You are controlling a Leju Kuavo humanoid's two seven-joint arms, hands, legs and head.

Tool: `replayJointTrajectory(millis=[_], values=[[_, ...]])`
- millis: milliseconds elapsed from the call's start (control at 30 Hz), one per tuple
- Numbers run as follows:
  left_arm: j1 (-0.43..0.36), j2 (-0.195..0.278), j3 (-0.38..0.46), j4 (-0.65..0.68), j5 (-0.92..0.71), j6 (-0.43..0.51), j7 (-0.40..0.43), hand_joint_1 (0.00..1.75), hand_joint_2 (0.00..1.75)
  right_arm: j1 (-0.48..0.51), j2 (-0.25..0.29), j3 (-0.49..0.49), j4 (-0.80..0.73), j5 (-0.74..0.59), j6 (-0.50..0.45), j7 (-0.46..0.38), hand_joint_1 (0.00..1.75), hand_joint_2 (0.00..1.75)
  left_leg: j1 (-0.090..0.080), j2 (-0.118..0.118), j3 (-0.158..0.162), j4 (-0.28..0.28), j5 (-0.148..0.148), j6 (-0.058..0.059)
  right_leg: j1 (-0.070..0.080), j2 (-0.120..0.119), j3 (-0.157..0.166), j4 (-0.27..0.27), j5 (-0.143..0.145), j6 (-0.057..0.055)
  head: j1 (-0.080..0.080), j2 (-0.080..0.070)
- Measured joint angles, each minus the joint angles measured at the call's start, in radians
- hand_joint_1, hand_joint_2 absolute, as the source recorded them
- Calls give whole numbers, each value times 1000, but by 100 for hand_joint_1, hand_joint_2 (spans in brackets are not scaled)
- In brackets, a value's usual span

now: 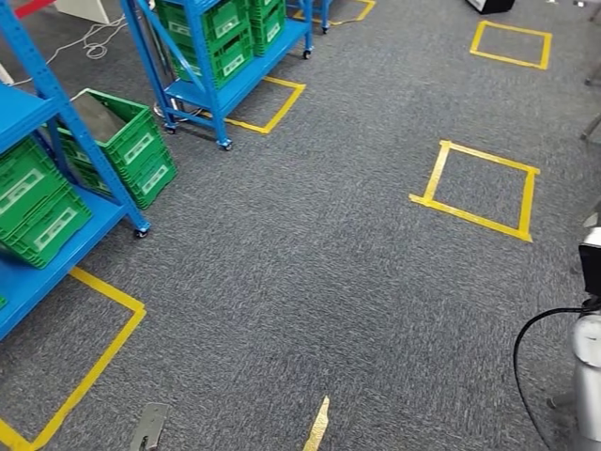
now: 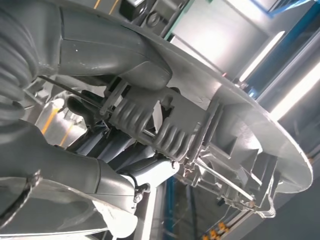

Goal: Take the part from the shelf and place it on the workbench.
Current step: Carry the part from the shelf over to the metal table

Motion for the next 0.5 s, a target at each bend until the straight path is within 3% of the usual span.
replayJointTrajectory(millis=[33, 100, 167, 233, 300, 333, 400, 500], values=[[0, 1, 0, 0, 0, 0, 0, 0, 175, 0, -1, -1, -1, 1, 0, 0, 175, 175, -3, 7, 0, 2, -2, -4, 3, -4, 6, -10, -4, -9, 0, 0], [0, 1, 0, 0, 1, 0, 0, 0, 175, 1, -6, -4, -3, 2, 0, 0, 175, 175, -4, 21, 1, 5, -8, -11, 4, 18, 5, -9, -1, -26, 0, 0], [-1, 1, 0, 0, 3, 0, 0, 0, 175, 1, -11, -10, -8, 4, 0, 0, 175, 175, 2, -2, -7, 35, -35, -20, 3, 36, 5, -11, 1, -38, -1, 0], [1, 1, 1, 0, 4, 0, -1, 0, 175, 1, -14, -15, -12, 8, 0, 1, 175, 175, 6, -49, -51, 143, -97, -26, 2, 51, 6, -11, 2, -47, -3, 0], [5, 1, 2, 0, 6, 0, -1, 0, 175, 4, -14, -17, -13, 13, -1, 1, 175, 175, 6, -68, -113, 278, -153, -25, 5, 69, 6, -11, 2, -50, -4, 0], [7, 0, 3, 0, 6, 0, -1, 0, 175, 6, -14, -18, -13, 15, -1, 1, 175, 175, 6, -70, -133, 319, -164, -24, 7, 76, 6, -11, 2, -51, -4, 0], [9, 0, 3, 0, 6, 0, -1, 0, 175, 11, -14, -22, -13, 18, -1, 2, 175, 175, 6, -73, -130, 303, -133, -17, 10, 91, 8, -11, 2, -51, -3, 0], [9, 0, 4, 0, 7, 0, -1, 0, 175, 18, -17, -31, -13, 24, -2, 5, 175, 175, 1, -97, -51, 110, -22, 2, 12, 114, 10, -9, 2, -49, -3, 0]])
